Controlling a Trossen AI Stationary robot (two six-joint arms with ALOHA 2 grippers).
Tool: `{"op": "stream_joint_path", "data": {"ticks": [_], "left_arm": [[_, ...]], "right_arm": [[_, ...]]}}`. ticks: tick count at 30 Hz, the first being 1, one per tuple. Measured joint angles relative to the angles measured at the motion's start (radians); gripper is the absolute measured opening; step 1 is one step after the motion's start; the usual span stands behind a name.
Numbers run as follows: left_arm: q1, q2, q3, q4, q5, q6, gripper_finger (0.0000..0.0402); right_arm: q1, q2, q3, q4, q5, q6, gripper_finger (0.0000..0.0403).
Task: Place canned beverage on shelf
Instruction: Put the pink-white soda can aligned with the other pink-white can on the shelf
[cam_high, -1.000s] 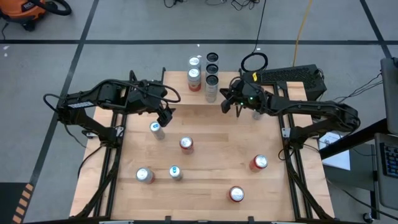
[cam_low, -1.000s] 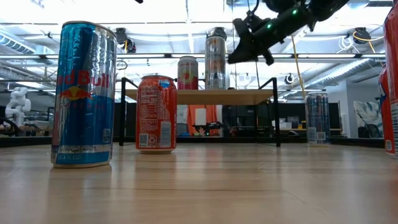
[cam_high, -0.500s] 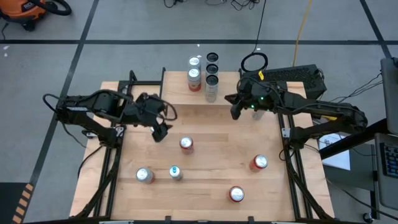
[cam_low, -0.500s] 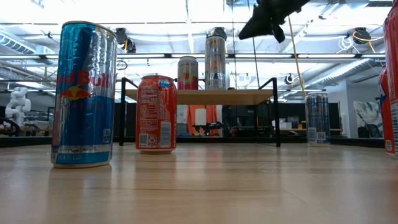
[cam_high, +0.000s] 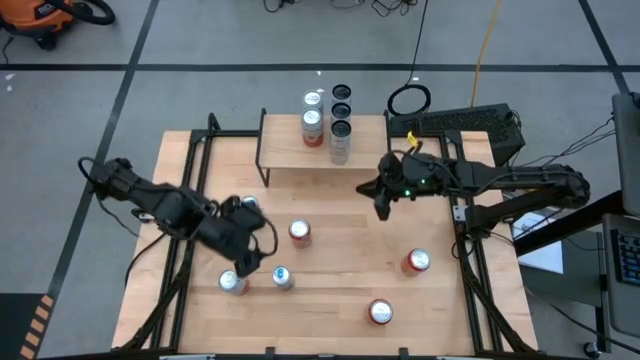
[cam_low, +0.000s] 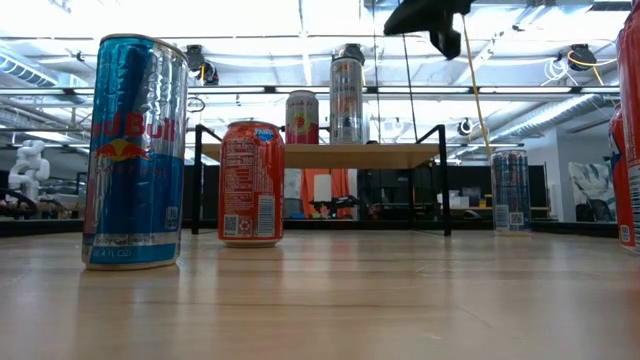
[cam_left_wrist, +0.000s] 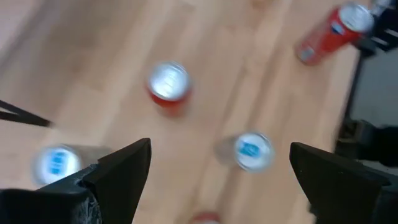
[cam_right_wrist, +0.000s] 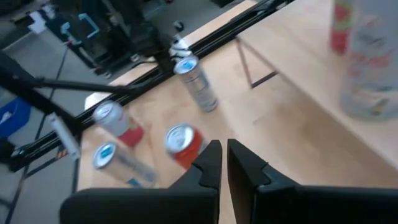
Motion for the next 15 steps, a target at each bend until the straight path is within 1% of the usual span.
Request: {"op": "stream_joint_path", "data": {"ticks": [5, 9, 13, 15], "left_arm": [[-0.072, 0.000, -0.030, 0.017, 0.045, -0.092, 0.0366], [-0.095, -0.001, -0.038, 0.012, 0.130, -0.160, 0.0354], [-0.103, -0.001, -0.040, -0.021, 0.207, -0.262, 0.0352], [-0.107, -0.001, -0.040, -0.042, 0.236, -0.315, 0.0352]], "right_arm": [[0.059, 0.000, 0.000, -0.042, 0.000, 0.001, 0.0004], [0.079, 0.000, 0.000, -0.077, 0.000, -0.006, 0.0004], [0.084, 0.000, 0.000, -0.120, -0.002, -0.010, 0.0004], [0.084, -0.004, 0.000, -0.131, -0.046, 0.004, 0.0004]]}}
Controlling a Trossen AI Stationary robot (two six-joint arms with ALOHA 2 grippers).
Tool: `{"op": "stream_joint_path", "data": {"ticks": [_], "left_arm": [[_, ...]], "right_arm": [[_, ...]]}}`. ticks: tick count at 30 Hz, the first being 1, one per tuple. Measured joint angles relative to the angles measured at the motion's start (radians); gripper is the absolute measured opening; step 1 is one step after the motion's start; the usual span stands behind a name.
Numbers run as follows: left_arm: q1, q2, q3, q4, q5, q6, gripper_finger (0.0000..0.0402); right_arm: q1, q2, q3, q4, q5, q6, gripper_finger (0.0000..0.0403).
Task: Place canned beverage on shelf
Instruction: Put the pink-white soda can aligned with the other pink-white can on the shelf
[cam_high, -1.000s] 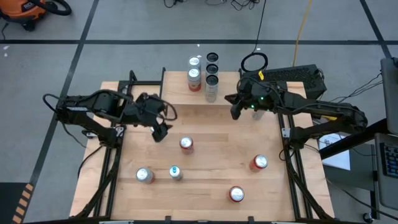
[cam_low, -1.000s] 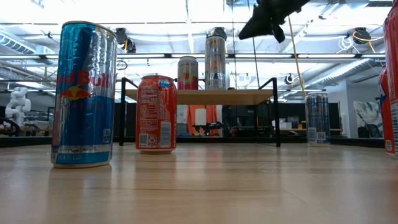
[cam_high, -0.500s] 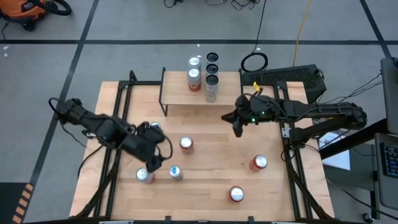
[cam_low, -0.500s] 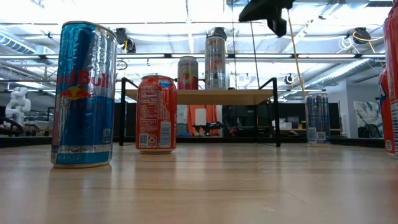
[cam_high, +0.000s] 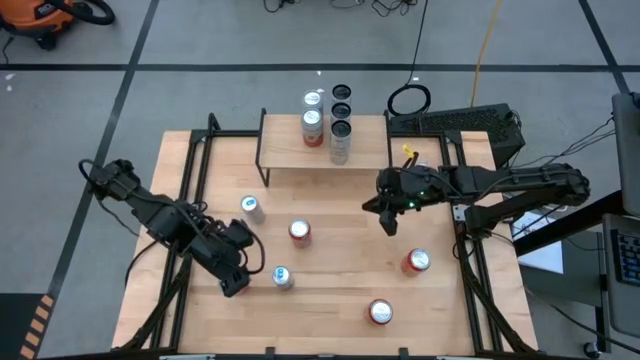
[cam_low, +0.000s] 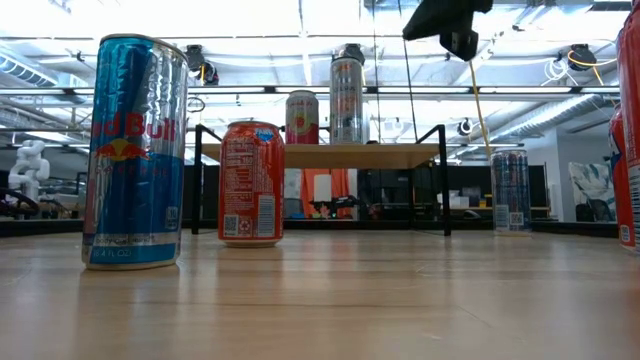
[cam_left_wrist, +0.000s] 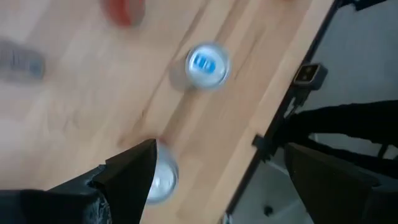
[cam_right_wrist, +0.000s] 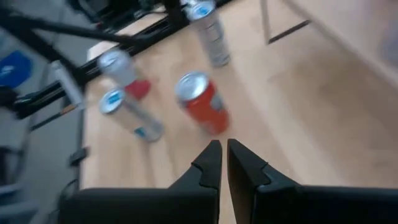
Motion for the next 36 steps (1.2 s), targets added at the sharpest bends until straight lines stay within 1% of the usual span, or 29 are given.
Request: {"op": "stream_joint_path", "data": {"ticks": [4, 6, 7, 11, 16, 19, 24, 27, 30, 33, 36], "left_arm": [[-0.033, 0.000, 0.000, -0.054, 0.041, -0.026, 0.0352], [-0.055, 0.000, -0.009, -0.068, 0.060, -0.015, 0.0352], [-0.064, 0.000, -0.015, -0.070, 0.074, -0.007, 0.0351], [-0.094, -0.003, -0.067, -0.069, 0.106, 0.016, 0.0351], [-0.112, -0.004, -0.168, -0.051, 0.105, 0.016, 0.0352], [-0.123, -0.004, -0.206, -0.012, 0.104, 0.028, 0.0362], [-0.143, -0.003, -0.260, -0.012, 0.111, 0.114, 0.0394], [-0.143, -0.004, -0.286, -0.003, 0.107, 0.165, 0.0397], [-0.149, -0.004, -0.326, 0.009, 0.069, 0.222, 0.0398], [-0.149, -0.004, -0.367, 0.042, 0.065, 0.234, 0.0398], [-0.149, -0.003, -0.414, 0.120, 0.102, 0.234, 0.0399]], "right_arm": [[0.005, -0.002, 0.000, -0.007, -0.133, 0.036, 0.0004], [0.013, -0.001, 0.000, -0.014, -0.180, 0.049, 0.0004], [0.020, -0.001, 0.000, -0.014, -0.188, 0.049, 0.0004], [0.046, -0.001, 0.000, -0.017, -0.189, 0.045, 0.0004], [0.082, -0.001, 0.000, -0.017, -0.189, 0.046, 0.0004], [0.109, -0.001, 0.000, -0.017, -0.189, 0.049, 0.0004], [0.136, -0.001, 0.000, -0.017, -0.188, 0.043, 0.0004], [0.138, -0.001, 0.000, -0.017, -0.185, 0.037, 0.0004], [0.137, -0.001, 0.000, -0.017, -0.176, 0.037, 0.0004], [0.137, -0.001, 0.000, -0.017, -0.157, 0.035, 0.0004], [0.137, -0.001, 0.000, -0.017, -0.157, 0.035, 0.0004]]}}
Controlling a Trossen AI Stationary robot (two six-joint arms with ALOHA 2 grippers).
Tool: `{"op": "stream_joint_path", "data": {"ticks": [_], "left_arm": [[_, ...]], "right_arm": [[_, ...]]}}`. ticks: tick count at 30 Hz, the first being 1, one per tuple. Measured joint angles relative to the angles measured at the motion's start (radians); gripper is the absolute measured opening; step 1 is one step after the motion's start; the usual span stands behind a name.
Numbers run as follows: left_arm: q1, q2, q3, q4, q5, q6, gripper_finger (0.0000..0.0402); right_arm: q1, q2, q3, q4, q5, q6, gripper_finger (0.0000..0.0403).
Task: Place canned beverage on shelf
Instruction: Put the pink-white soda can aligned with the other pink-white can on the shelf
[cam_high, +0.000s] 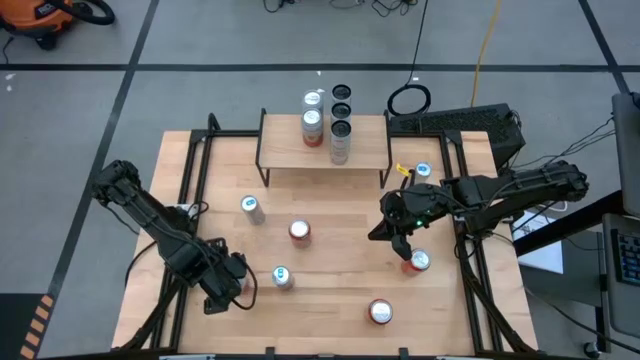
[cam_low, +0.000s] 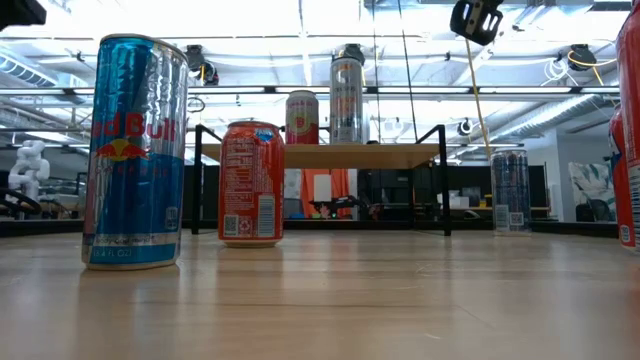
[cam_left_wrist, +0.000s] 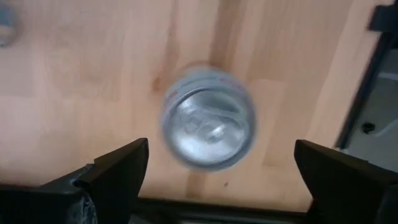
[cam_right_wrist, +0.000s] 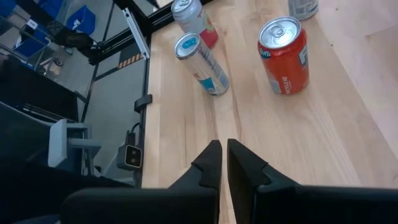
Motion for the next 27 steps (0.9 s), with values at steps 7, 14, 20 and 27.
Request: {"op": "stream_joint_path", "data": {"ticks": [7, 14, 20, 27], "left_arm": [[0.000, 0.000, -0.048, 0.038, -0.016, -0.011, 0.0399], [0.000, 0.000, -0.116, 0.099, -0.025, -0.037, 0.0399], [0.002, 0.000, -0.150, 0.148, -0.048, -0.080, 0.0399], [0.007, 0.000, -0.177, 0.176, -0.037, -0.113, 0.0384]], "right_arm": [[0.000, 0.000, 0.000, -0.010, -0.001, 0.000, 0.0004], [0.000, 0.000, 0.000, -0.011, -0.001, -0.018, 0.0004], [0.000, 0.000, 0.000, -0.011, -0.001, -0.017, 0.0004], [0.000, 0.000, 0.000, -0.011, -0.001, -0.023, 0.0004]]}}
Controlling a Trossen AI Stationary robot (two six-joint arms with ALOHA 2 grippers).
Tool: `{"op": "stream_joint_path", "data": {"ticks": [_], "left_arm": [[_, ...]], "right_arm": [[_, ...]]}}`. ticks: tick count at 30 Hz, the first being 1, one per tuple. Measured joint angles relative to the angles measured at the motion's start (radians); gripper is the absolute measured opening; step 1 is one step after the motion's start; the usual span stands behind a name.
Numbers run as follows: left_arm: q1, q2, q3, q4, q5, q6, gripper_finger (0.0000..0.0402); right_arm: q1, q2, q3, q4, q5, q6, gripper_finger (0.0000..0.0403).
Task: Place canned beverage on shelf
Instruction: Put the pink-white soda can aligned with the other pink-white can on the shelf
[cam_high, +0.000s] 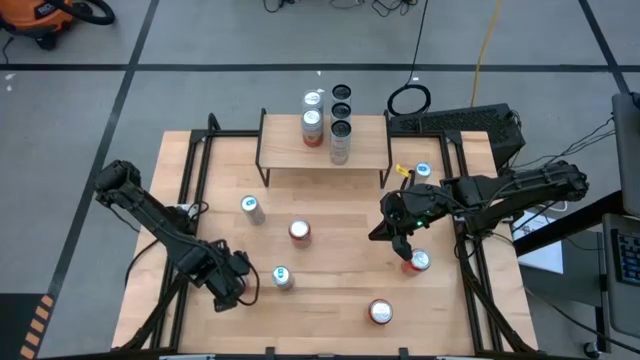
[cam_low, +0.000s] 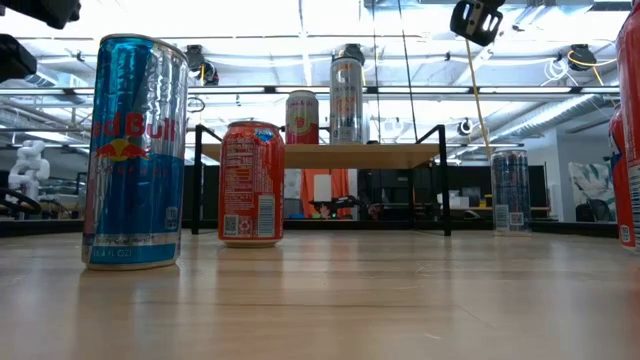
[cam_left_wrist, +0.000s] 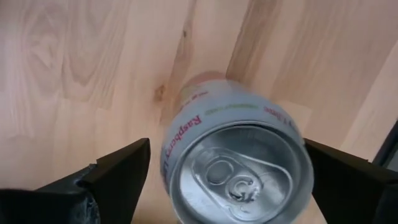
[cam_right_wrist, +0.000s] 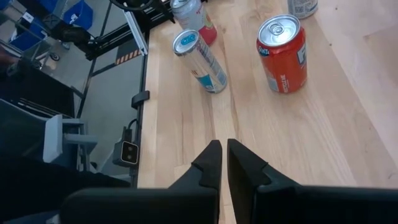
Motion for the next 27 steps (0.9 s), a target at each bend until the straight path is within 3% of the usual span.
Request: {"op": "stream_joint_path", "data": {"ticks": [12, 21, 24, 27], "left_arm": [[0.000, 0.000, 0.002, 0.008, -0.002, -0.088, 0.0289], [0.008, 0.001, 0.057, -0.005, 0.039, -0.184, 0.0286], [0.023, 0.001, 0.116, -0.033, 0.061, -0.202, 0.0286], [0.047, 0.001, 0.198, -0.124, 0.066, -0.219, 0.0286]], "right_arm": [[0.000, 0.000, 0.000, 0.001, 0.000, 0.000, 0.0004], [0.000, 0.000, -0.002, 0.041, 0.012, 0.053, 0.0004], [0.000, 0.000, -0.002, 0.085, 0.054, 0.181, 0.0004], [-0.003, 0.001, -0.002, 0.117, 0.067, 0.189, 0.0006]]}}
